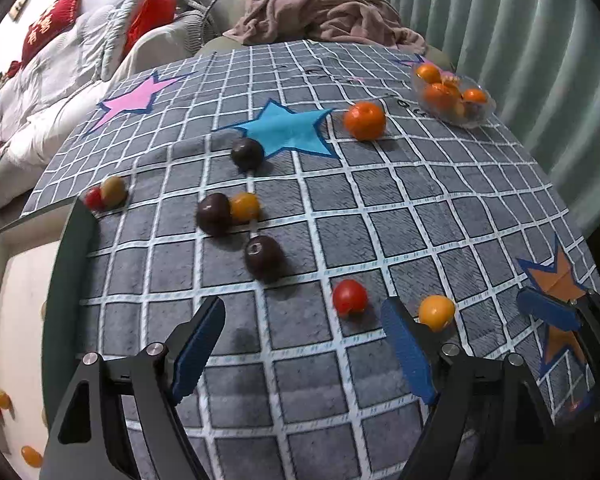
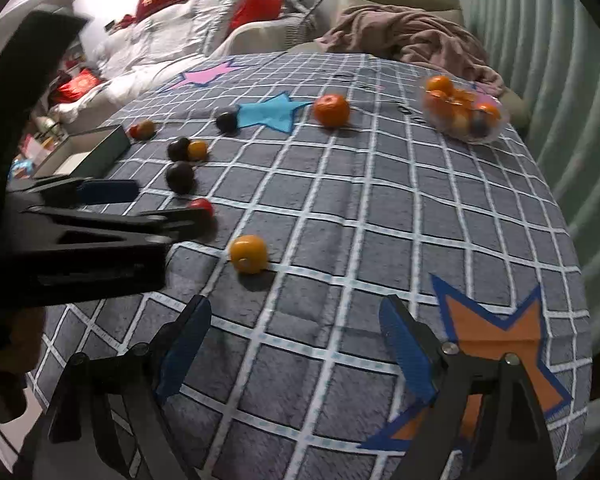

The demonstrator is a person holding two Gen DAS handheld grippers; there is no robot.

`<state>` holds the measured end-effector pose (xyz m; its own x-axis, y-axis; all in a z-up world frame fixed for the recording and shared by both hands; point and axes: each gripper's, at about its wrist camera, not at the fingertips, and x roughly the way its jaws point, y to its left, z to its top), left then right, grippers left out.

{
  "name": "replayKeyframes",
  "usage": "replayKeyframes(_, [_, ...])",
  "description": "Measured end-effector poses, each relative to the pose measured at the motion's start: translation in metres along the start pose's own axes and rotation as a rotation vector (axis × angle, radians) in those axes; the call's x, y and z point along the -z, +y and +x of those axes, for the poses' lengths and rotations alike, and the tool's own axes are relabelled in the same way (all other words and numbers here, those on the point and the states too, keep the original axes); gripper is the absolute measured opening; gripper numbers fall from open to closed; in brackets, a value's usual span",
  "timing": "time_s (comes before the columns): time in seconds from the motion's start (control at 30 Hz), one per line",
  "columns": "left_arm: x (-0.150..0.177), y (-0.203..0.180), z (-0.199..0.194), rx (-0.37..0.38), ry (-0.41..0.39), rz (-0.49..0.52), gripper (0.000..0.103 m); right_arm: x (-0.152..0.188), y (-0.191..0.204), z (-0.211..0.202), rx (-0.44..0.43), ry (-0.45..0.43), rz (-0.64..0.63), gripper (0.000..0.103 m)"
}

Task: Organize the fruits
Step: 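Move both open tools back over the fruits on the tablecloth, then grasp a red tomato with the left tool while the right tool grasps an orange tomato, then carry the red and orange tomatoes over the white tray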

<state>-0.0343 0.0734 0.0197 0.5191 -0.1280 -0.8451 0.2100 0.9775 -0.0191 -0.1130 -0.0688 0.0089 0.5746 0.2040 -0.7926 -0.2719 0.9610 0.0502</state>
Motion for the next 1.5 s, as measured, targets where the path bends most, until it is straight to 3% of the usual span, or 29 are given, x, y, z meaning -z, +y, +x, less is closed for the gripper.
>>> replayKeyframes(0.1, [-0.002,-0.003,0.010,0.012,0.033,0.008,0.060,-0.004,0.006,0.007,-0.008,0.011,-0.026,0.088])
replayKeyframes(0.17, [-0.003,-0.005,0.011,0.005,0.026,0.016,0.060,-0.006,0.008,0.010,-0.015,0.015,-0.034,0.087])
replayKeyframes(0.3, [-0.006,-0.010,0.013,0.014,0.028,0.025,0.051,-0.016,0.013,0.016,-0.026,0.021,-0.052,0.082])
replayKeyframes(0.33, [-0.007,-0.012,0.013,0.014,0.028,0.028,0.048,-0.018,0.015,0.017,-0.029,0.021,-0.056,0.077])
replayKeyframes(0.4, [-0.009,-0.014,0.013,0.022,0.029,0.036,0.031,-0.023,0.018,0.021,-0.025,0.020,-0.065,0.069])
replayKeyframes(0.47, [-0.010,-0.014,0.013,0.032,0.034,0.038,0.023,-0.026,0.020,0.023,-0.025,0.014,-0.076,0.043])
replayKeyframes(0.53, [-0.010,-0.014,0.012,0.044,0.034,0.033,0.020,-0.027,0.022,0.023,-0.030,0.012,-0.084,0.023])
replayKeyframes(1.07, [0.038,0.019,-0.020,0.052,0.025,-0.068,0.020,-0.004,0.008,-0.005,-0.104,0.019,0.040,0.024])
replayKeyframes(1.5, [0.058,0.060,-0.068,0.033,-0.044,-0.160,0.020,-0.016,0.028,-0.024,-0.153,0.011,0.060,0.024])
